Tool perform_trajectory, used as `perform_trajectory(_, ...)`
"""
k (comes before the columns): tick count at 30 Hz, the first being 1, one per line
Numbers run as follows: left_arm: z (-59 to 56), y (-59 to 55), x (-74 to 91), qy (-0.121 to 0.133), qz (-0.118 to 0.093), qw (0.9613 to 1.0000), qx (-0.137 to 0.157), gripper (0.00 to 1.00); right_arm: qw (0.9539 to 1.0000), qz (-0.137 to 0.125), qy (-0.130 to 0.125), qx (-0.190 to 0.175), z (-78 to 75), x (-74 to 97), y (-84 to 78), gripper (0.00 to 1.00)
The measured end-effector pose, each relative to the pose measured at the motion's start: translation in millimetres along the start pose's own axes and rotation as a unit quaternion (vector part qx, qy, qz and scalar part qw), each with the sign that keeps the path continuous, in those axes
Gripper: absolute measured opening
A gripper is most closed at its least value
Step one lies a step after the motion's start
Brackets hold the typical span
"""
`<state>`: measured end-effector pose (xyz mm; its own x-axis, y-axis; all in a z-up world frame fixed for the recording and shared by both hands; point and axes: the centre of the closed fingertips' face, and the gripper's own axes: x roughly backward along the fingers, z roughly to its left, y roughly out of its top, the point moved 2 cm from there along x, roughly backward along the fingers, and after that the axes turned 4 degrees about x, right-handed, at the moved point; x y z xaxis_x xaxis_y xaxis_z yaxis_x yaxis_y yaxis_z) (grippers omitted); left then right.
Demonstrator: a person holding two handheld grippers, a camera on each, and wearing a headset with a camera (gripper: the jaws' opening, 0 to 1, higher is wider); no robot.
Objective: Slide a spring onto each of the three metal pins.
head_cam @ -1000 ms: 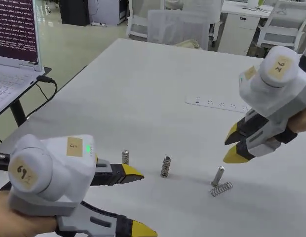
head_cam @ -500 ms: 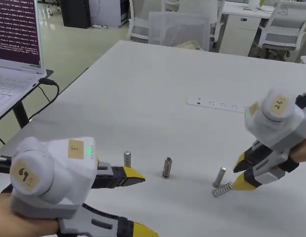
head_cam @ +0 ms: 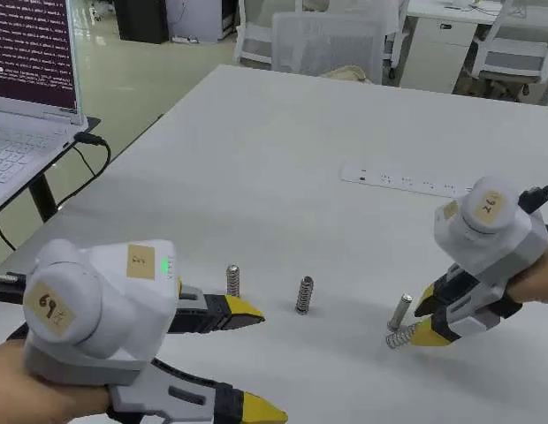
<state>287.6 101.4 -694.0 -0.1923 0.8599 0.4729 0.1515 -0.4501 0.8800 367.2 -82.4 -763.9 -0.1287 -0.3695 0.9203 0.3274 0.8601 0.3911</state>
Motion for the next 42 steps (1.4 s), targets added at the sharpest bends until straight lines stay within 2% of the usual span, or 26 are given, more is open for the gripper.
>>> perform_trajectory(12,-0.9,-2.4,1.2,0.001,0.001,1.0000,0.002,0.48,0.9998,0.018,0.009,-0.002,7.5,-7.3,-11.4,0.20)
perform_trajectory(21,-2.1,-2.4,1.2,-0.001,0.001,1.0000,0.001,0.48,0.9996,0.026,0.006,0.011,15.4,-10.1,-20.2,0.15)
perform_trajectory(28,-2.1,-2.6,0.5,-0.001,0.003,1.0000,0.000,0.47,0.9990,0.031,-0.004,0.033,15.6,-10.2,-20.9,0.13)
perform_trajectory(35,-0.9,-2.5,1.0,0.001,0.004,1.0000,-0.001,0.47,0.9961,0.042,-0.014,0.076,14.0,-10.5,-21.9,0.09)
perform_trajectory(42,-0.4,-2.2,0.2,0.000,0.006,1.0000,-0.002,0.46,0.9956,0.043,-0.014,0.082,16.3,-6.7,-20.0,0.08)
